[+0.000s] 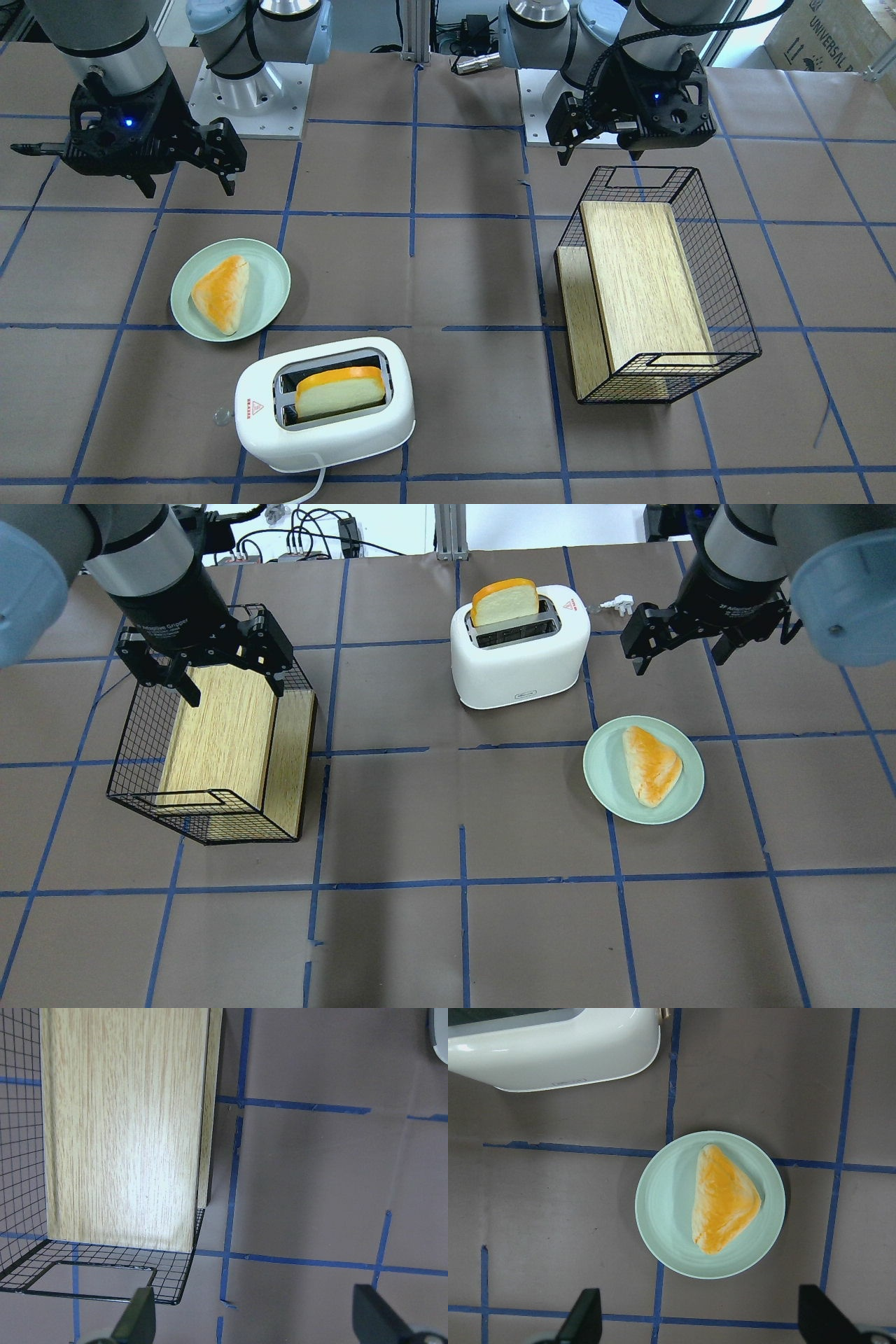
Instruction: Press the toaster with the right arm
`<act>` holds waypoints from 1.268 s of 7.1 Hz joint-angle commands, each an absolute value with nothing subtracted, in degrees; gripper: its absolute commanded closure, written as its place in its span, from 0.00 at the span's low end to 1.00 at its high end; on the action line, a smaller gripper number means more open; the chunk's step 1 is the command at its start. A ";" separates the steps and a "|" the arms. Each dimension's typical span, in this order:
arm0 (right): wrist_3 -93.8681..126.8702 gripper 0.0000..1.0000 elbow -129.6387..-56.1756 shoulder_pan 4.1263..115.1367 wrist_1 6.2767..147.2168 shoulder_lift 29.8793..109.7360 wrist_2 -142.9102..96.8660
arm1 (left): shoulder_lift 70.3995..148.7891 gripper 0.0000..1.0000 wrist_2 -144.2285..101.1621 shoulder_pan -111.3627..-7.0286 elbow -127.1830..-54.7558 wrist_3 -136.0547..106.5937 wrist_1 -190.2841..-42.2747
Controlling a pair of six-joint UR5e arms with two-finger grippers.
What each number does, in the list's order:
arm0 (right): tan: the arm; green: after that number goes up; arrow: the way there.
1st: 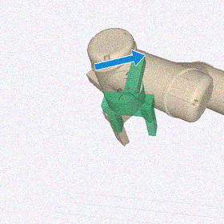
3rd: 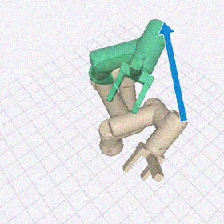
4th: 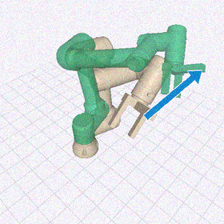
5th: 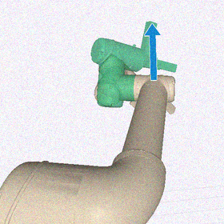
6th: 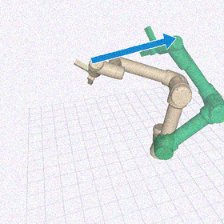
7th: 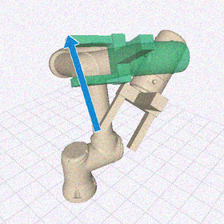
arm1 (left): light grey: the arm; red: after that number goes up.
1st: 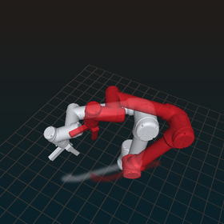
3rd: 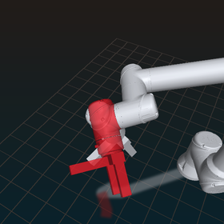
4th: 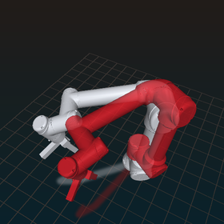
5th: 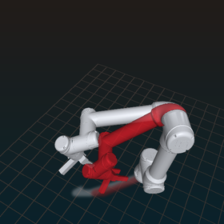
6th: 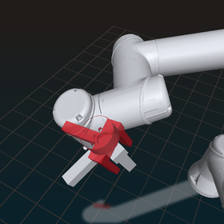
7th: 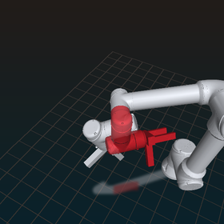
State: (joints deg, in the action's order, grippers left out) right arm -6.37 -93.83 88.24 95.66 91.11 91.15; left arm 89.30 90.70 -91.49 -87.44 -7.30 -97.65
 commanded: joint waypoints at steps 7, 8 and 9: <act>-6.50 0.02 -92.73 87.37 96.50 89.66 90.27 | 89.30 0.00 90.70 -91.49 -87.45 -7.29 -97.65; -6.68 0.15 -90.11 85.62 96.24 88.26 90.09 | 89.30 0.00 90.70 -91.49 -87.45 -7.29 -97.65; -7.64 0.56 -86.87 84.82 95.46 85.63 88.96 | 89.30 0.00 90.70 -91.49 -87.45 -7.29 -97.65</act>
State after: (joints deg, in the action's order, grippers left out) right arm -6.79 -90.21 86.02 96.10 88.18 89.92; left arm 89.30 90.70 -91.49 -87.45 -7.29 -97.65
